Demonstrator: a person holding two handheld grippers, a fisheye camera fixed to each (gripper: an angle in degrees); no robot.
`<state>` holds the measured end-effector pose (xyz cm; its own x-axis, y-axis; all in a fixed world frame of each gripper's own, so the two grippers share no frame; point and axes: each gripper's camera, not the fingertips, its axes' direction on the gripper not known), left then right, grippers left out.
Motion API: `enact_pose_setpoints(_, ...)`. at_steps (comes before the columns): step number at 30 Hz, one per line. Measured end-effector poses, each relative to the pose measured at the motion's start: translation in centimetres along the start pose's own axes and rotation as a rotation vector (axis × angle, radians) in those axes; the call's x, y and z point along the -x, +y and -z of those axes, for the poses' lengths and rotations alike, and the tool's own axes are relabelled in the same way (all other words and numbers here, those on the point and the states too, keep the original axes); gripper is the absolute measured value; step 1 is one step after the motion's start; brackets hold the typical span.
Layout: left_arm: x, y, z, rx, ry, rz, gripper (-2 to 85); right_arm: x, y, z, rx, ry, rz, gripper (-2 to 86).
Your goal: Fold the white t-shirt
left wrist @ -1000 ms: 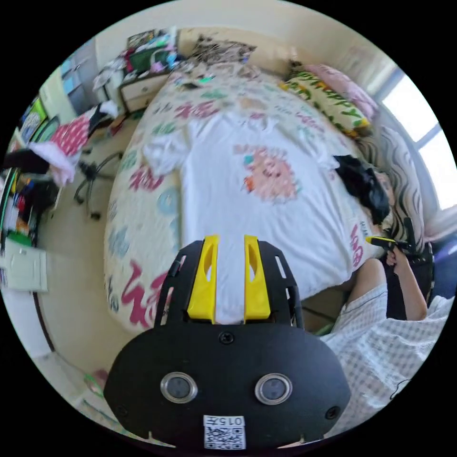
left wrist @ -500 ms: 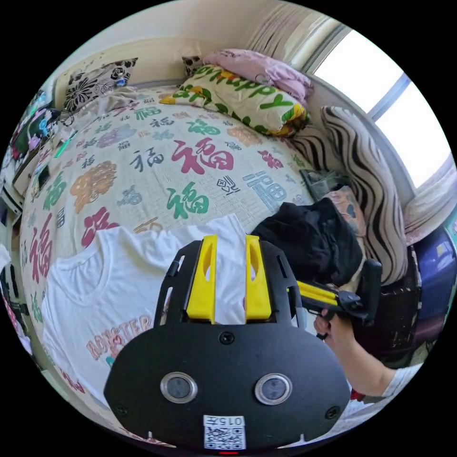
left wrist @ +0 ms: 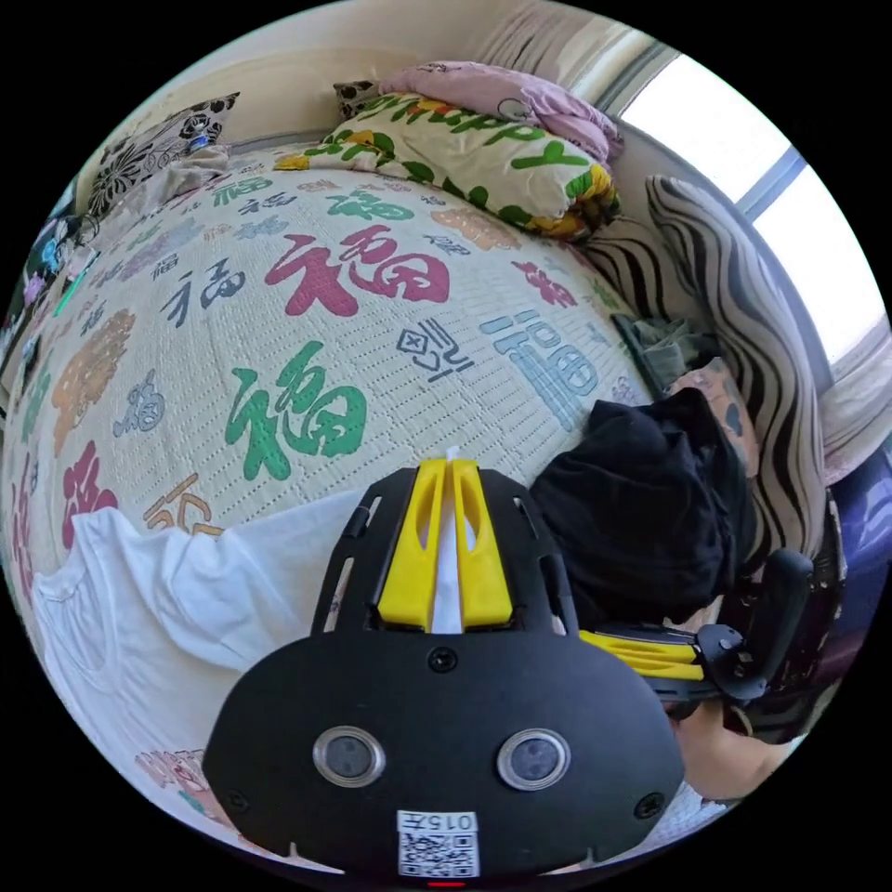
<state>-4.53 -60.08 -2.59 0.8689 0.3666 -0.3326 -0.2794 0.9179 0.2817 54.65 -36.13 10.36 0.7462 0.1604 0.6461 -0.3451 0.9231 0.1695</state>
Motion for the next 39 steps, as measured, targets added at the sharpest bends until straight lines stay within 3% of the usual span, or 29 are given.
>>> enact_pose_setpoints(4, 3.7, 1.1, 5.8, -0.212, 0.130, 0.048, -0.3, 4.1, -0.6, 0.8, -0.039, 0.031, 0.108, -0.9)
enact_pose_setpoints(9, 9.6, 6.1, 12.2, -0.304, 0.076, 0.077, -0.4, 13.6, -0.8, -0.7, 0.015, 0.022, 0.386, -0.8)
enact_pose_setpoints(12, 13.1, 10.2, 13.5, -0.276, 0.024, 0.153, -0.3, 18.3, 0.0, -4.2, 0.128, 0.013, 0.500, -0.7)
enact_pose_setpoints(20, 18.6, 16.6, 11.3, -0.145, -0.005, 0.369, 5.1, 22.9, 2.0, -12.9, 0.386, 0.145, 0.524, 2.7)
enact_pose_setpoints(27, 16.9, 16.8, 13.6, -0.269, -0.064, 0.311, 6.8, 26.4, 0.5, -11.8, 0.290, 0.105, 0.570, 4.6)
enact_pose_setpoints(32, 15.5, 13.9, 11.7, -0.204, -0.099, 0.233, 7.1, 28.9, -1.1, -15.5, 0.323, 0.170, 0.561, 3.5)
enact_pose_setpoints(35, 15.8, 13.1, 10.3, -0.126, -0.158, 0.213, 7.8, 31.1, -1.2, -17.5, 0.400, 0.171, 0.565, 7.1)
enact_pose_setpoints(39, 16.8, 13.2, 9.6, -0.100, -0.169, 0.236, 7.1, 33.3, -0.4, -20.6, 0.421, 0.324, 0.616, 4.1)
